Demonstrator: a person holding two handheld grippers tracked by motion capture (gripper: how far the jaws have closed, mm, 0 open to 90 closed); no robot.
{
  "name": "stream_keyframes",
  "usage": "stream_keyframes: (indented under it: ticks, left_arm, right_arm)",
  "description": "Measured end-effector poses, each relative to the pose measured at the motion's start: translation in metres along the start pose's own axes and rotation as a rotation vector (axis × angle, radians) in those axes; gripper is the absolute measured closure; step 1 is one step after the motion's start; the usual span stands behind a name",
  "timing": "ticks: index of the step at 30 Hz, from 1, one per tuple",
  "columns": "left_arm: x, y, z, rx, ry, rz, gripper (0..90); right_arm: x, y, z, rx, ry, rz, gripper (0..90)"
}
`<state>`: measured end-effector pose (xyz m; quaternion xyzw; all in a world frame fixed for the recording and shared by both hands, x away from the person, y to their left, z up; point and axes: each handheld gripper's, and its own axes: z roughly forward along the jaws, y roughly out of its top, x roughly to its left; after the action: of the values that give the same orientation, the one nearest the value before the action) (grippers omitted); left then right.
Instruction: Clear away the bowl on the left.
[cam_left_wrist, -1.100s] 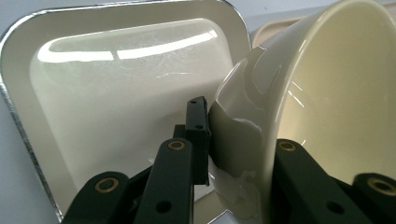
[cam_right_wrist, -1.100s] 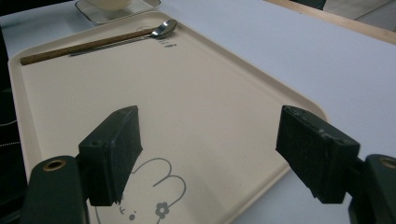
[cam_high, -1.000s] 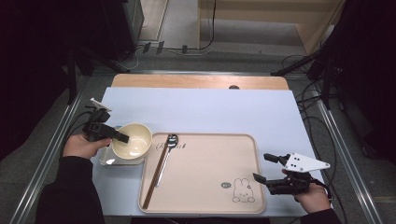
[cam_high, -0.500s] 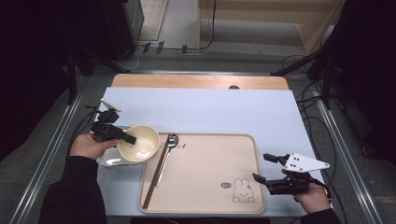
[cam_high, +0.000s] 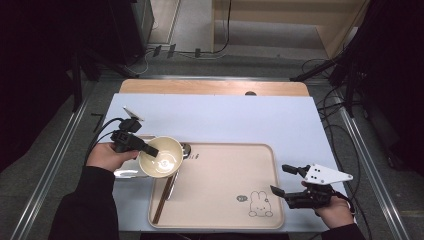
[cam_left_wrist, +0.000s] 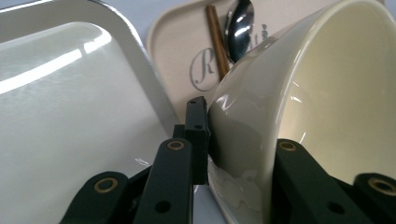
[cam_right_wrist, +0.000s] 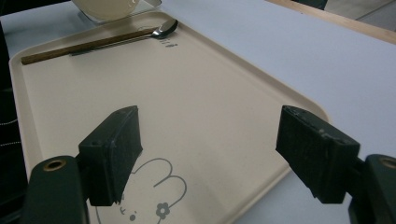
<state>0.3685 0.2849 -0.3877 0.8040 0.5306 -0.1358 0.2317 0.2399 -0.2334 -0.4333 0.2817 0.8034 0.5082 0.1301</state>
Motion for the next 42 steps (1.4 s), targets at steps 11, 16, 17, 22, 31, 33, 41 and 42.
stream_keyframes:
  ticks: [11, 16, 17, 22, 31, 33, 41, 42]
  left_arm:
    - [-0.019, 0.005, 0.013, 0.039, -0.035, 0.055, 77.9]
    - [-0.025, 0.008, 0.020, 0.054, -0.050, 0.074, 77.7]
    - [-0.026, 0.008, 0.022, 0.058, -0.055, 0.080, 77.6]
    - [-0.031, 0.009, 0.029, 0.073, -0.064, 0.086, 77.1]
    - [-0.043, 0.012, 0.043, 0.103, -0.080, 0.126, 76.6]
    - [-0.046, 0.013, 0.046, 0.109, -0.083, 0.134, 76.3]
    - [-0.053, 0.014, 0.055, 0.126, -0.077, 0.156, 75.2]
    - [-0.053, 0.014, 0.056, 0.130, -0.076, 0.160, 75.2]
  right_arm:
    - [0.000, 0.000, 0.000, 0.001, 0.000, 0.000, 22.1]
    - [0.000, 0.000, 0.000, 0.001, -0.001, -0.001, 22.1]
    - [0.000, 0.000, 0.000, 0.001, -0.001, -0.001, 22.1]
    - [0.000, 0.000, 0.000, 0.003, 0.000, 0.000, 22.1]
    - [0.000, 0.000, 0.000, 0.004, -0.001, -0.002, 22.1]
    - [0.000, 0.000, 0.000, 0.004, -0.001, -0.002, 22.1]
    - [0.000, 0.000, 0.000, 0.005, 0.000, -0.002, 22.1]
    - [0.000, 0.000, 0.000, 0.004, 0.000, -0.002, 22.1]
